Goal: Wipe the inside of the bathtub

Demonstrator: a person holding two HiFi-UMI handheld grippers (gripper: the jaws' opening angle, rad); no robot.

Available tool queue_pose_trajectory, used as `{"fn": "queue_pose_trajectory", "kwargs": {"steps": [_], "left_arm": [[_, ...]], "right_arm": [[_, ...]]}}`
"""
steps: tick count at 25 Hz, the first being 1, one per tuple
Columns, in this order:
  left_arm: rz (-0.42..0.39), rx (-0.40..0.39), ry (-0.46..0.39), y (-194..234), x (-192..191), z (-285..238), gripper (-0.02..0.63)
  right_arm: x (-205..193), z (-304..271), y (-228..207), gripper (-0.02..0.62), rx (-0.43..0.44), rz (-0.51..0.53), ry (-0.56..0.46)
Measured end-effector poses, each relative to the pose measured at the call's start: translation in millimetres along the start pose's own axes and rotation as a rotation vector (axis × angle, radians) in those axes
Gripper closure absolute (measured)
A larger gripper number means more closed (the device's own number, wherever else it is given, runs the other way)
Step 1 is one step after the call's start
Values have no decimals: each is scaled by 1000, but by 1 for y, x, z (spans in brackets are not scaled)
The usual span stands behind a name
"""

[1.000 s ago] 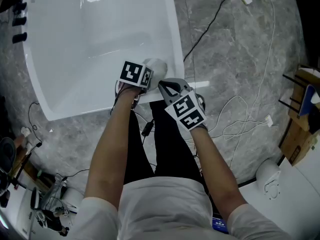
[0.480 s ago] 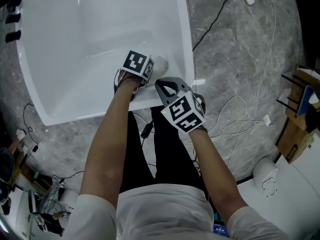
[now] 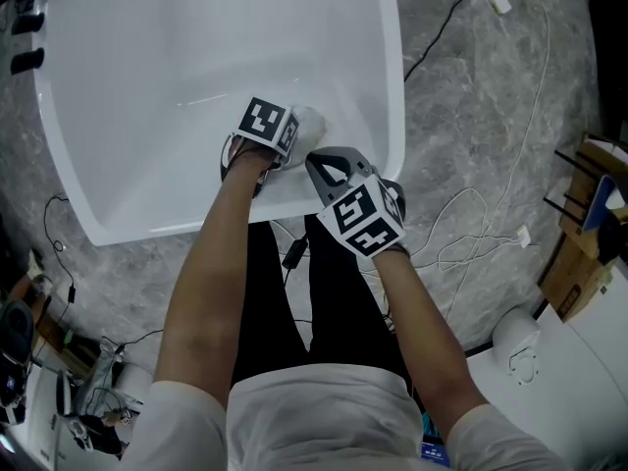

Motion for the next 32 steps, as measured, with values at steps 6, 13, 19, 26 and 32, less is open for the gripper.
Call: {"fn": "queue_pose_trajectory", "kwargs": {"steps": [6,13,19,26,32], "left_arm": [[21,2,6,26,-16,8,508],[47,20,5,58,-37,21,508],[72,37,-1,87,-59,33,508],[89,58,-8,119,-83,47,508],[109,85,-5,151,-108,61,508]], "right_arm": [[13,-14,11,586,14,15,14],[25,-30,24,586,31,34,27],[41,-44,43,586,46,55,29],[58,-61,65,586,66,84,35],[71,-72,81,586,77,109,41]]}}
Point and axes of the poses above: the fingertips, and each gripper's own axes: z backward along the fingers, y to its left, x out of its top, the point moved 2 cm from there along z, backward along the fingers, and after that the axes turned 8 degrees about y, right-handed, at the moved point
